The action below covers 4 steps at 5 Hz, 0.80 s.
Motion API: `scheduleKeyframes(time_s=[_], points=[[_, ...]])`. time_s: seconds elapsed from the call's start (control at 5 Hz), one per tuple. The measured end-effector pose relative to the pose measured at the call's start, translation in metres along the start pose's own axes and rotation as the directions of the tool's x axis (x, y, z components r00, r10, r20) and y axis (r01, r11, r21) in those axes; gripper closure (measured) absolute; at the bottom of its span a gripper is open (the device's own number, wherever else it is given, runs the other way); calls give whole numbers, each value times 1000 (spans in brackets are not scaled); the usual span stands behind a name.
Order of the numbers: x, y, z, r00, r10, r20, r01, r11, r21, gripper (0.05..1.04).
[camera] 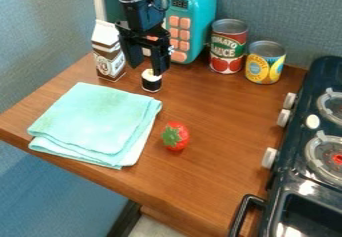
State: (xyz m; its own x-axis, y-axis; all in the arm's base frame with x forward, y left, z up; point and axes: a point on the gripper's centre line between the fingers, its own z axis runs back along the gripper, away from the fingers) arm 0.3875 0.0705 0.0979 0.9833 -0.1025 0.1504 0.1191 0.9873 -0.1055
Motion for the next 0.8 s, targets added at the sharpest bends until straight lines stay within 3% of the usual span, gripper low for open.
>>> scheduleKeyframes(time_s=[0.2, 0.4, 0.6, 0.8], points=[[-4, 1, -15, 999, 6, -39, -6, 1000, -13, 85], [4, 10, -32, 999, 20, -48, -19, 1000, 17, 85], [18, 11, -28, 1000, 9, -17, -8, 996, 87, 85], [26, 8, -34, 1000, 14, -27, -11, 992, 122, 85]])
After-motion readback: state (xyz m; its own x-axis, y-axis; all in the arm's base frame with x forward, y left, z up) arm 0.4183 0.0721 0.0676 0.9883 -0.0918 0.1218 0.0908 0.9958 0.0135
